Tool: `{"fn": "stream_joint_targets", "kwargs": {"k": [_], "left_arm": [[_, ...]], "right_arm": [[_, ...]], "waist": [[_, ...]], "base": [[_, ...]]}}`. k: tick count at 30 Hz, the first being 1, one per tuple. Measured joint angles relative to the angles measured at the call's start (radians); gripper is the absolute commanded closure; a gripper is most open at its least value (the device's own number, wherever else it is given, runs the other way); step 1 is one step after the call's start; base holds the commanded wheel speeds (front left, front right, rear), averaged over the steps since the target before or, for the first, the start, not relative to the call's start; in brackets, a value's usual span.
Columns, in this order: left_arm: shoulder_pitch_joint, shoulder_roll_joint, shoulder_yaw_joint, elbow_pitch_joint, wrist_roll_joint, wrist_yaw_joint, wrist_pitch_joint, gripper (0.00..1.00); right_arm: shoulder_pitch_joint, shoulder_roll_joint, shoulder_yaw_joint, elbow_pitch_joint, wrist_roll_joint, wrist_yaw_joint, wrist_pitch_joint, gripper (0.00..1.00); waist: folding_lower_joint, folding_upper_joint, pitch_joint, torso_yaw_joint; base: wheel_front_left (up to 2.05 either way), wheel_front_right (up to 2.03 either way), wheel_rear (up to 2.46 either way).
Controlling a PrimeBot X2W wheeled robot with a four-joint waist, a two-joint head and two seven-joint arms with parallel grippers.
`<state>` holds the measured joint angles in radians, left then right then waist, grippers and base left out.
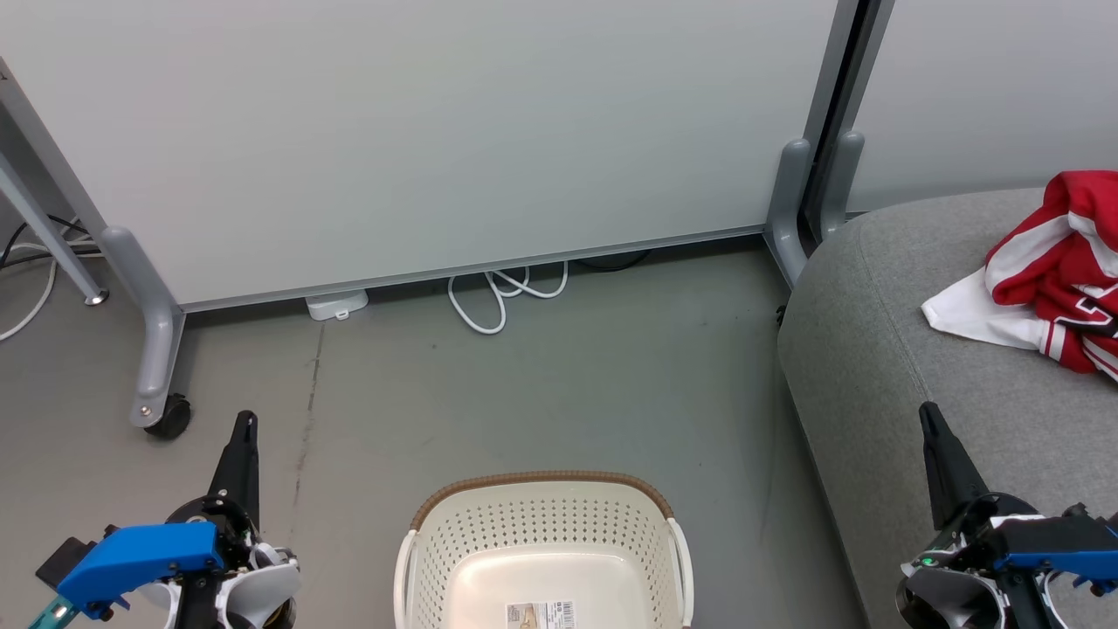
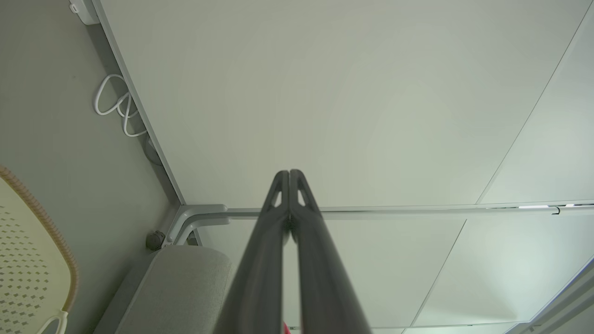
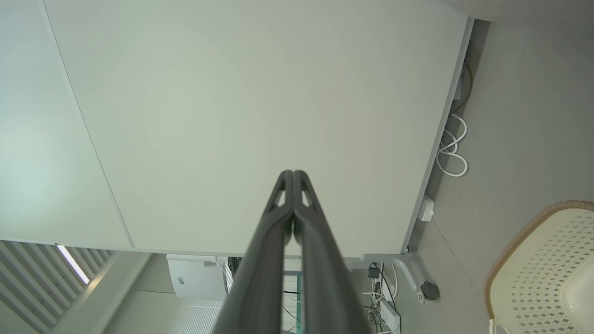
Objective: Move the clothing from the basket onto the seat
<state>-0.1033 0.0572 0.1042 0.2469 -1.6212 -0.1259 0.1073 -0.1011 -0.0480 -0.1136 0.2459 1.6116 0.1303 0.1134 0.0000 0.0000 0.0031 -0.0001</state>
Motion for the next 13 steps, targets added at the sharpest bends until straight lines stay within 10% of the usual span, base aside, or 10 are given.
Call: {"fn": "stream_joint_targets", "kwargs": {"k": [13], "left_arm": [[0.000, -0.001, 0.002, 0.000, 0.002, 0.000, 0.001, 1.00]], "right_arm": [[0.000, 0.000, 0.000, 0.000, 0.000, 0.000, 0.000, 1.00]], "waist": [[0.0000, 0.0000, 0.000, 0.000]], "base": [[0.00, 0.00, 0.00]]}}
